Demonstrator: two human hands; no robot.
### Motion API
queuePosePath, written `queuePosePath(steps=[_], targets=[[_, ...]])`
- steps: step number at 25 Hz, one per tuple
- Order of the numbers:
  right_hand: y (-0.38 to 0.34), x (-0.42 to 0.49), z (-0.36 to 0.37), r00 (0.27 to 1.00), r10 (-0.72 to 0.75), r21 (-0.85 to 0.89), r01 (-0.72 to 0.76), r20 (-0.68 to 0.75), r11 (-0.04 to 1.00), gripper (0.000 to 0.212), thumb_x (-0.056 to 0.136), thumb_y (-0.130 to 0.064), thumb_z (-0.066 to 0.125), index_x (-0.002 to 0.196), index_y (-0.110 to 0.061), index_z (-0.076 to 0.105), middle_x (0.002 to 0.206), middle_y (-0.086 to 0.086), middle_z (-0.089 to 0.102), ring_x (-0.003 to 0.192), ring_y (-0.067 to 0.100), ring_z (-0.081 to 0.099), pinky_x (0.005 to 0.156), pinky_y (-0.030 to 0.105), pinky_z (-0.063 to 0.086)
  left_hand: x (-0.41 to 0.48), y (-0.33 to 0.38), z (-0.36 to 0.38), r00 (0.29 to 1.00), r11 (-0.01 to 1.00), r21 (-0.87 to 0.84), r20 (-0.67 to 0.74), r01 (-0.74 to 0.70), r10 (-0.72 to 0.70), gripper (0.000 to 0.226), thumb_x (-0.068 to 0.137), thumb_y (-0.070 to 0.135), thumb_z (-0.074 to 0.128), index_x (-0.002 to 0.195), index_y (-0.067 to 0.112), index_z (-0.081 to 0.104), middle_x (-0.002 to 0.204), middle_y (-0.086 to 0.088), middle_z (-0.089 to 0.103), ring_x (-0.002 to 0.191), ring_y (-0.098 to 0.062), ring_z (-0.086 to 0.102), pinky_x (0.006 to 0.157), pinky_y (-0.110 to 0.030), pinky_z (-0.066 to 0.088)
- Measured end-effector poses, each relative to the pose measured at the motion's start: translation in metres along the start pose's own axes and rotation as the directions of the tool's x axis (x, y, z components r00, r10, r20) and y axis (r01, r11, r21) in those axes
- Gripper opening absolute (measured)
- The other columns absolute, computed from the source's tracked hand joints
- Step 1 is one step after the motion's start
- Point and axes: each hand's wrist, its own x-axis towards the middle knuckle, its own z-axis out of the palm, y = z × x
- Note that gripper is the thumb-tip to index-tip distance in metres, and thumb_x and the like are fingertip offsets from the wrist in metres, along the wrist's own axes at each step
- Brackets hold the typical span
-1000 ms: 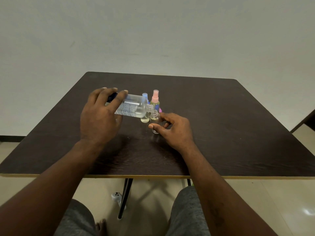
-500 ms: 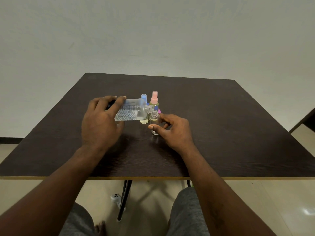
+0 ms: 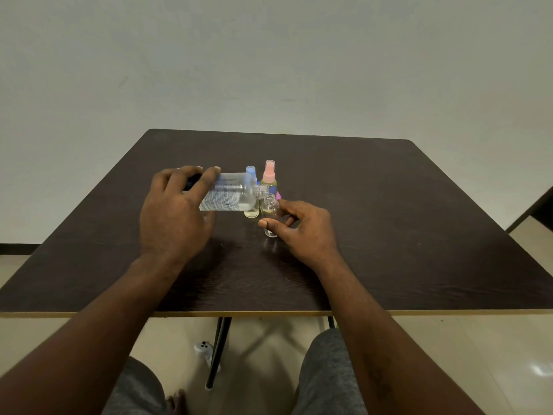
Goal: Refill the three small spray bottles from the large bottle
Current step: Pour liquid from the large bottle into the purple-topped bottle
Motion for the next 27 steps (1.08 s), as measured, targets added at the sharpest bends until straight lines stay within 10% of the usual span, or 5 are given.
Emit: queuePosePath(steps=[27], targets=[[-0.0015, -0.0002, -0.0007, 1.0, 0.018, -0.005, -0.018, 0.004, 1.0, 0.055, 0.081, -0.058, 0.083, 0.125, -0.026, 0.076, 0.089, -0.012, 0.073, 0.074, 0.006, 0.066, 0.071, 0.026, 0.059, 0.0082, -0.0036, -0.0037, 0.997, 0.996, 0.039, -0.025, -0.077, 0.078, 0.074, 0.079, 0.013, 0.079, 0.149, 0.023, 0.057, 0.137, -0.011, 0.06, 0.126, -0.038, 0.048, 0.084, -0.053, 0.055]])
